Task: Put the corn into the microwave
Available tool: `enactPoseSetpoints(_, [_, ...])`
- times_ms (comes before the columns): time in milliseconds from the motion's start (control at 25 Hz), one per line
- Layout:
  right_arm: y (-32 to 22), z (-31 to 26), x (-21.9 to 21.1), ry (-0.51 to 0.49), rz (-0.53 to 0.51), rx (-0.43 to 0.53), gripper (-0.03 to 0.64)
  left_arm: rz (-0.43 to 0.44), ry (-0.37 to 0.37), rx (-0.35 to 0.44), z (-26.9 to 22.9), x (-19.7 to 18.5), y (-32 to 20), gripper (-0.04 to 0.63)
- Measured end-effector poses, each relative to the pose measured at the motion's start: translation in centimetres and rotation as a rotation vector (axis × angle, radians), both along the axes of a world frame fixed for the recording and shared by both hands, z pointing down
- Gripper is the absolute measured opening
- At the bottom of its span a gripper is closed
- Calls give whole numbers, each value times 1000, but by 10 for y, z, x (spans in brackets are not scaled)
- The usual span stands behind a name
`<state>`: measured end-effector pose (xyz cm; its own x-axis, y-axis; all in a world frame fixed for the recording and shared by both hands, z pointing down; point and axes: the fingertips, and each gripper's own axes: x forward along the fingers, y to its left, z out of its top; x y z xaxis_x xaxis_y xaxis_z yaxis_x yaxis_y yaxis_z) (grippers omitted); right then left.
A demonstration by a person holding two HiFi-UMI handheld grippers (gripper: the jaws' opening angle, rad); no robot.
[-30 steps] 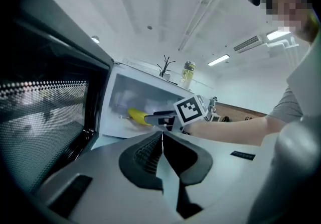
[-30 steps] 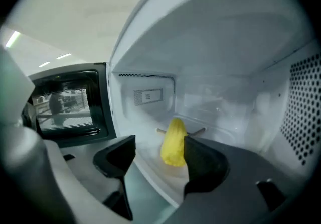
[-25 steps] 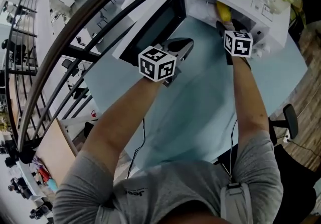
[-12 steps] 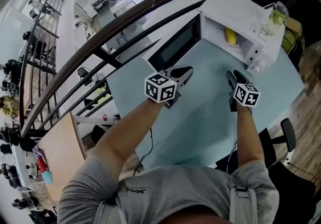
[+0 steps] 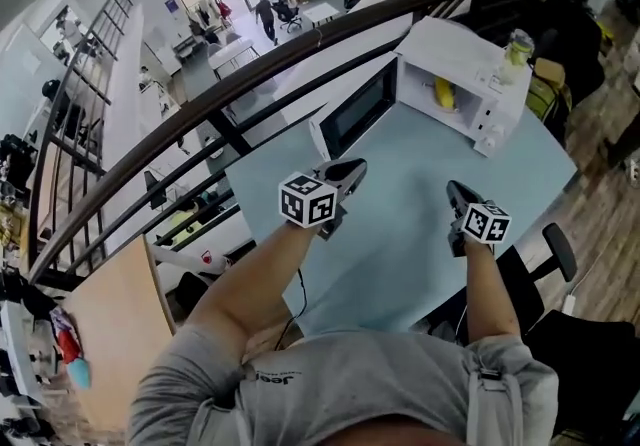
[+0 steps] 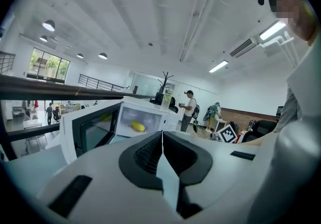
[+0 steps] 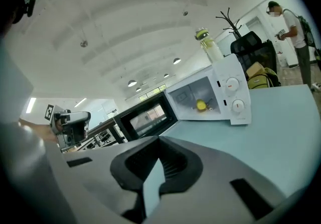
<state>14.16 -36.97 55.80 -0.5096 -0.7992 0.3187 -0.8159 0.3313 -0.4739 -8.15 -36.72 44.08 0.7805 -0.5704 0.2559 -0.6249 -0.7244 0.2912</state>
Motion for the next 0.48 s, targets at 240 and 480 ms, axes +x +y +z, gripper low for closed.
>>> enactPoseSetpoints(240, [71,-61,-36,-43,-9,23,18,14,42,51,-46,-51,78,25])
enactPoseSetpoints(480, [140,-118,-71,4,-41,71,18,7,79,94,-85,-105,156,25])
